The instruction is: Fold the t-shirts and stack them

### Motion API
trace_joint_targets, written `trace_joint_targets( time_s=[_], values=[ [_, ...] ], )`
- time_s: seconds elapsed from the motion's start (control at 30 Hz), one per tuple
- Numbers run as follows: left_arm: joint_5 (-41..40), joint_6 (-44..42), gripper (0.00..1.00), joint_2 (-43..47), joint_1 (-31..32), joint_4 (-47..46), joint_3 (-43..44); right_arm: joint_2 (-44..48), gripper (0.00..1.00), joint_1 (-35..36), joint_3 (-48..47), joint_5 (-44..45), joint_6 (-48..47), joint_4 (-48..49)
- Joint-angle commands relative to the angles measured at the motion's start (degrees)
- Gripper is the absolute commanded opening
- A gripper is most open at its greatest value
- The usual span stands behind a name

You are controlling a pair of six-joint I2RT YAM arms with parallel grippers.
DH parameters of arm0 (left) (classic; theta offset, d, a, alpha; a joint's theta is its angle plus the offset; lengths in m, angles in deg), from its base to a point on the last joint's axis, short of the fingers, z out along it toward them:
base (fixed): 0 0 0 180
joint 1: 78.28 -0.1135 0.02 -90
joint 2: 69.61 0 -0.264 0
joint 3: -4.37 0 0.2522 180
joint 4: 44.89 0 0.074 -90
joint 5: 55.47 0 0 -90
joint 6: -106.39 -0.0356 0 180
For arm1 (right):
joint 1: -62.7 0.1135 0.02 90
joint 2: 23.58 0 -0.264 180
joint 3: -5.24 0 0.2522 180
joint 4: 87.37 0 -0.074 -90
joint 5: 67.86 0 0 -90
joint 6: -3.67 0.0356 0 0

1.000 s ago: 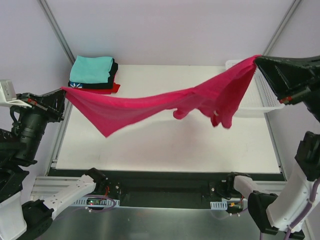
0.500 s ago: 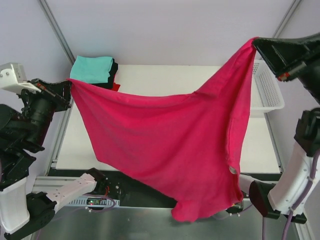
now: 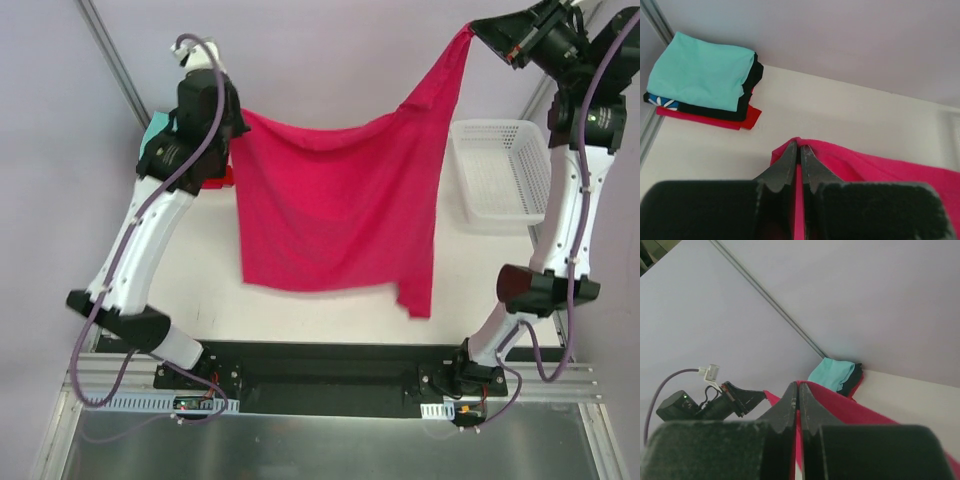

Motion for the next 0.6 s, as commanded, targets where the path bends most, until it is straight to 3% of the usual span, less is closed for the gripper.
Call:
trace_joint_targets(
  time_s=[0.0,0.1,0.27,0.47,0.57],
  values=[
    [4.4,-0.7,0.00,-5.9,-1.4,-1.5,15.8,-5.2,0.01,-0.6,-11.8,-0.3,8.1,11.9],
    [5.5,-1.5,0.00,-8.8,-1.4,0.4,21.1,-4.0,0.01,-1.1,-8.8,-0.3,8.0,13.1],
    [5.4,-0.5,0.00,-3.9,-1.4,0.2,13.6,3.3,0.01,-2.1,1.9,-2.8,2.4,9.2],
    [7.1,1.5,0.00,4.3,-1.4,0.3,-4.5,14.9,0.01,-2.2,17.4,-1.1,-12.3,-7.1],
    [9.6,6.8,0.00,13.3,-1.3,0.4,-20.9,23.0,0.01,-1.7,31.9,-2.6,-21.0,-19.1]
  ],
)
